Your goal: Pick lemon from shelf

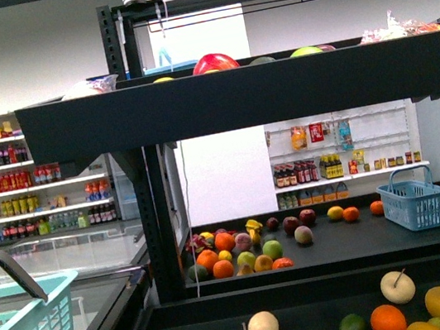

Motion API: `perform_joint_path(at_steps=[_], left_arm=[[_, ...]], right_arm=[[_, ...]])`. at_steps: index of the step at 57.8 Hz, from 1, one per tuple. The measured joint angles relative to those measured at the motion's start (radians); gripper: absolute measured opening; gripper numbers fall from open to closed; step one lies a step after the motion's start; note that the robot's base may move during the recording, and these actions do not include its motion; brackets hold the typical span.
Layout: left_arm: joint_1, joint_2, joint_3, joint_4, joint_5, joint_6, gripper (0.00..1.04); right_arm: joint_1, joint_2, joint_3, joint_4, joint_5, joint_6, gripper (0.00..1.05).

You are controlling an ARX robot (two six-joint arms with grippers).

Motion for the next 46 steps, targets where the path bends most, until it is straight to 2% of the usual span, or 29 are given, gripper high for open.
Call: perform_joint_path(at_steps=[20,46], left_arm=[[-0.055,0.266,0.259,0.014,-0.05,-0.124,0.97],[-0.094,0.455,0.488,-0.021,-0.111,-0.14,0.97]], right_arm=[[0.0,0.0,0.0,0.0,0.0,0.0,0.97],[0.0,0.0,0.0,0.0,0.0,0.0,0.97]])
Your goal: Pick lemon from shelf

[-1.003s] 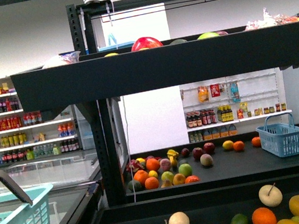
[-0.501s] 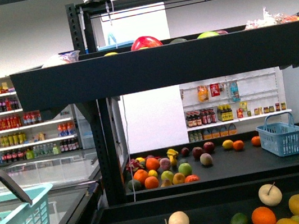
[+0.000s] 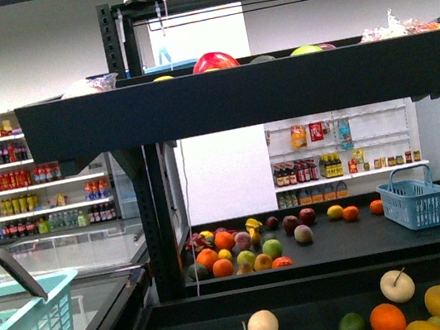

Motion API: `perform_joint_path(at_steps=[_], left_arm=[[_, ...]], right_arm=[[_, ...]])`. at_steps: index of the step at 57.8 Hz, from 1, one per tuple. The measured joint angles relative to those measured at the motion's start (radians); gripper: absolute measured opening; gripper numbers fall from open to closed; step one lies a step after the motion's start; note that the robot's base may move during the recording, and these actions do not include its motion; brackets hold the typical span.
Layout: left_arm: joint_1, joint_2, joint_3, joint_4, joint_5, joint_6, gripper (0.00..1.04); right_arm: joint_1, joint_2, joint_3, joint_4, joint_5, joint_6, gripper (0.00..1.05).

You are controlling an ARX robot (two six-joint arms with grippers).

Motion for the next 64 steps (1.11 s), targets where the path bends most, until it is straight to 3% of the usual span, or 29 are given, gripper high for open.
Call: perform_joint_path(at_steps=[9,33,42,64], left_arm=[[-0.011,0.032,0.042,-0.005,-0.013,0.0,0.96],[-0.011,0.074,0.107,-0.085,-0.044,0.023,0.21],[-0.012,0.075,0.111,-0.09,-0.044,0.015,0.16],[-0.027,0.002,0.086,-0.119,0.019,0.07,0.14]], right_arm=[[0.0,0.0,0.0,0.0,0.0,0.0,0.97],[0.0,0.0,0.0,0.0,0.0,0.0,0.97],[0.0,0.0,0.0,0.0,0.0,0.0,0.97],[0.0,0.0,0.0,0.0,0.0,0.0,0.97]])
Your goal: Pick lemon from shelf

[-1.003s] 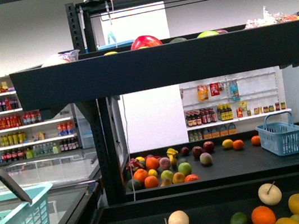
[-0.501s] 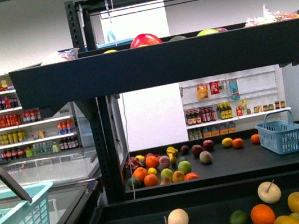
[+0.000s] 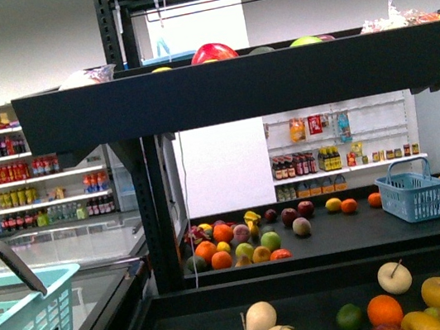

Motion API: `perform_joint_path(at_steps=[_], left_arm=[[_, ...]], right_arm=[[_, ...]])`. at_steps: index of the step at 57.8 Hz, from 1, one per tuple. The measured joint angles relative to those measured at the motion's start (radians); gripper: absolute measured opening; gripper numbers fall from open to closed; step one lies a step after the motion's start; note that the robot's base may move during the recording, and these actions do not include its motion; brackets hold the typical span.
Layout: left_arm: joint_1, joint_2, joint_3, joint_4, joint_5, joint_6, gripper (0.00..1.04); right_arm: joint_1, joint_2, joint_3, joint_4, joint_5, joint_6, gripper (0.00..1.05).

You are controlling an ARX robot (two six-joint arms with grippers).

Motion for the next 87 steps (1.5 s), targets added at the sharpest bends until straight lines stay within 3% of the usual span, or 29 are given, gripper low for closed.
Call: perform_joint_path(at_steps=[16,27,37,57,69,87], left_arm=[[-0.054,-0.171,-0.004,-0.103,0.139,0.142,0.12],[-0.166,-0.226,-0.044,-0.123,0.3,0.209,0.12],[-0.274,-0.256,-0.085,-0.103,0.373,0.231,0.12],[-0.494,-0.232,-0.1,-0.065,0.394,0.253,0.12],[-0.638,-0.108,-0.013,-0.026,0.378,0.239,0.12],[-0.693,-0.034,0.064,-0.01,0.331,0.23,0.12]], right_arm=[[0.0,0.0,0.0,0.0,0.0,0.0,0.97],[0.0,0.0,0.0,0.0,0.0,0.0,0.97],[0.0,0.0,0.0,0.0,0.0,0.0,0.97],[0.0,0.0,0.0,0.0,0.0,0.0,0.97],[0.0,0.0,0.0,0.0,0.0,0.0,0.97],[0.0,0.0,0.0,0.0,0.0,0.0,0.97]])
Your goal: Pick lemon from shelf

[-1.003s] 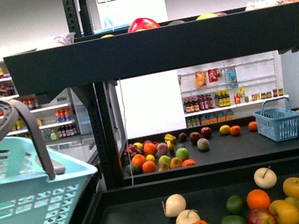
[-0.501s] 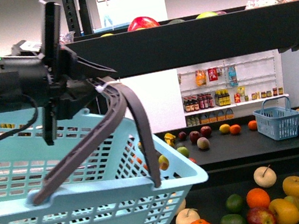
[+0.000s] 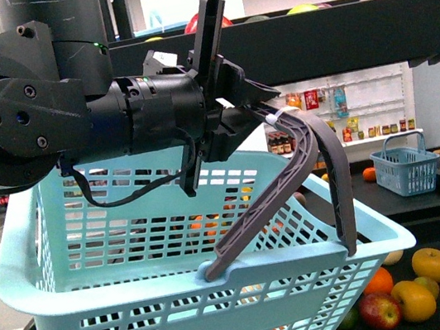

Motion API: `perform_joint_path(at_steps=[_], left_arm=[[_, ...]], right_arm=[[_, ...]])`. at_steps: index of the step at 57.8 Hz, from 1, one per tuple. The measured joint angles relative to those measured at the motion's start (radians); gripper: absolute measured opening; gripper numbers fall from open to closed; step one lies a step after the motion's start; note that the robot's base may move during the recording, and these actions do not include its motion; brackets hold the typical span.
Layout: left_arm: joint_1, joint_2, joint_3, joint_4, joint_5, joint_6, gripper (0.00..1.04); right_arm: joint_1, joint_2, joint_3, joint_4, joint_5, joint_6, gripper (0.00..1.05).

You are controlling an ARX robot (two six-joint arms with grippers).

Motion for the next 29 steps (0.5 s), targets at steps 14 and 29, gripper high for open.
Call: perform_joint_path(at_steps=[14,29], left_arm=[[0.0,0.007,0.0,-0.009,-0.019,0.014,0.11],[0.0,0.008,0.0,-0.009,-0.019,0.015,0.11]], right_arm=[[0.043,0.317,0.04,0.016,0.261,0.146,0.97],[-0.155,0.984,0.227,0.302,-0.043,0.168,0.97]])
